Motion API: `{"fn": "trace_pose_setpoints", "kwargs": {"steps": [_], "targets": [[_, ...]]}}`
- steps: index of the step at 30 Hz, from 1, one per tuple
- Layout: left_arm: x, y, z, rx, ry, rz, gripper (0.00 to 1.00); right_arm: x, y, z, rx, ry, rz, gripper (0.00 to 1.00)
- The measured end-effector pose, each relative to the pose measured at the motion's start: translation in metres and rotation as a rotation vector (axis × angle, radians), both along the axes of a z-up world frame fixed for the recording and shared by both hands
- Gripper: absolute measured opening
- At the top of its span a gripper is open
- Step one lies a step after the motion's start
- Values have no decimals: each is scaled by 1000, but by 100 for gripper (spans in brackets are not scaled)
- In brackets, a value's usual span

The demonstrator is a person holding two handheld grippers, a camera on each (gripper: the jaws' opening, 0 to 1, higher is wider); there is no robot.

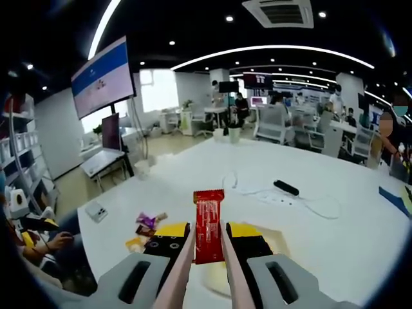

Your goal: Place the target food into the container with the food tongs after gripping and lifting it, then release it inside without dropping or visibly crushing the food.

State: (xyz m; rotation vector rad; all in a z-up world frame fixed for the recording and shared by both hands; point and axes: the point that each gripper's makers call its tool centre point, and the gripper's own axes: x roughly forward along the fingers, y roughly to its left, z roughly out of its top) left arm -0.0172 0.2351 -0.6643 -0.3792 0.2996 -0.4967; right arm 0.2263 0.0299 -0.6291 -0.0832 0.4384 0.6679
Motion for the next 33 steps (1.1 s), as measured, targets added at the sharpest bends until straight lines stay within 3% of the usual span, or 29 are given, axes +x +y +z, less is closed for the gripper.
{"fn": "trace_pose_setpoints", "kwargs": {"steps": [33], "targets": [[-9,-5,-13,-14,25,4,63,10,-19,-3,-14,1,-50,21]]}}
